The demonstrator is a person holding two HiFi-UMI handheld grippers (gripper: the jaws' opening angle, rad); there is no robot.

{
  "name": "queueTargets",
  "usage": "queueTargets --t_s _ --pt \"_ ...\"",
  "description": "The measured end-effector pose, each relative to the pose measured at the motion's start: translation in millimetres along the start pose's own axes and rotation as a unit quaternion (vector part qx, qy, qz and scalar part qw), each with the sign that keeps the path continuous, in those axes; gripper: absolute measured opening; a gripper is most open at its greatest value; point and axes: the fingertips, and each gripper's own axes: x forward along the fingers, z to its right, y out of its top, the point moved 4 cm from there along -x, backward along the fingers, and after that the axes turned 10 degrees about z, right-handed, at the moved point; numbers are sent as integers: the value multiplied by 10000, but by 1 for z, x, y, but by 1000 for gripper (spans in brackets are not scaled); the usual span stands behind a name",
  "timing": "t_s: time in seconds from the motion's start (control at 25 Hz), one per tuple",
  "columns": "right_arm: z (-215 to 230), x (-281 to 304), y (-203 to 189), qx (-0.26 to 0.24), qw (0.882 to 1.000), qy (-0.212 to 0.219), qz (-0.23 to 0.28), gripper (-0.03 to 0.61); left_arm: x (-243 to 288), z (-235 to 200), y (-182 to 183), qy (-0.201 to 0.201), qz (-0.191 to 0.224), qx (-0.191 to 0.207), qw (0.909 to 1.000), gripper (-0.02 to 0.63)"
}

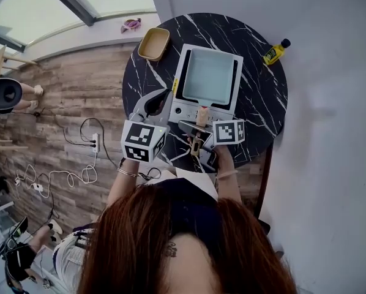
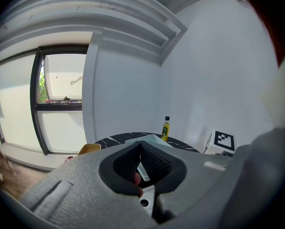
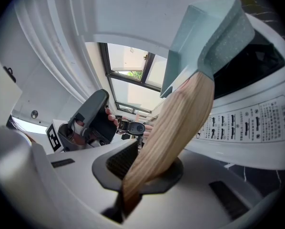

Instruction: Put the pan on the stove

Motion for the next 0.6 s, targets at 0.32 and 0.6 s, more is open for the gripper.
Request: queueTargets --t_s 0.32,0.6 --pt "4 3 1 25 10000 -1 -39 35 3 -1 -2 8 -46 13 10000 12" --pt "7 3 2 55 10000 48 -27 35 4 -3 -3 23 -78 21 10000 12"
